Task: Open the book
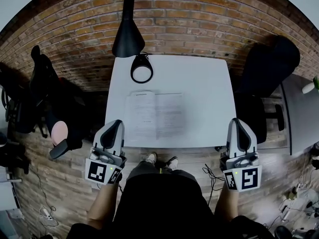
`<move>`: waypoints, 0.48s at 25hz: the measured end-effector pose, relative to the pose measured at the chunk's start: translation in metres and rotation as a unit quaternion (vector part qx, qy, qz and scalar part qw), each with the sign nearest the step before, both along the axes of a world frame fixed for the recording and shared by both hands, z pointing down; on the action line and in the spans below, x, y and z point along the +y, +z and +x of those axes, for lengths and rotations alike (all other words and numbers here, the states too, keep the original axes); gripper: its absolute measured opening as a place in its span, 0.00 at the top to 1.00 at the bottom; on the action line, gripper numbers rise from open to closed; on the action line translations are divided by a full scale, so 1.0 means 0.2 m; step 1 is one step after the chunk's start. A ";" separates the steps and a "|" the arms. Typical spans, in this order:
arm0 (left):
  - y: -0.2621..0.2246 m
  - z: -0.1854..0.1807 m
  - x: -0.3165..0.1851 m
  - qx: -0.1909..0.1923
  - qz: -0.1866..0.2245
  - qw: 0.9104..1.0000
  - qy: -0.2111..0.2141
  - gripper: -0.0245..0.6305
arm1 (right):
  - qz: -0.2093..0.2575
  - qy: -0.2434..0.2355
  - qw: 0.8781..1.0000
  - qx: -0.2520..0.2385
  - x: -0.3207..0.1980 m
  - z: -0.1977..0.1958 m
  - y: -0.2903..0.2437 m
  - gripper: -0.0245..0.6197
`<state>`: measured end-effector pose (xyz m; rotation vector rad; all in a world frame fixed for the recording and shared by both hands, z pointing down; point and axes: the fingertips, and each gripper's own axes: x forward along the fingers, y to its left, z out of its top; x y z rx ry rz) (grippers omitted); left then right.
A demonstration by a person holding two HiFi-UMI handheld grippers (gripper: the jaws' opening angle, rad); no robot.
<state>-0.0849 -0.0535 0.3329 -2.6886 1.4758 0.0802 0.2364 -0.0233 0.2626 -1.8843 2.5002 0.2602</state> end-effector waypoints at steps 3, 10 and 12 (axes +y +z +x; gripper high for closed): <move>0.00 -0.01 0.02 0.001 -0.001 1.000 -0.008 0.92 | -0.002 -0.007 1.000 -0.001 -0.01 0.00 0.01 0.94; 0.01 -0.02 0.06 0.003 -0.003 1.000 -0.021 0.92 | -0.002 -0.023 1.000 0.003 -0.01 -0.02 0.01 0.94; 0.01 -0.01 0.07 0.003 -0.003 1.000 -0.022 0.92 | -0.001 -0.025 1.000 0.004 0.00 -0.02 0.01 0.94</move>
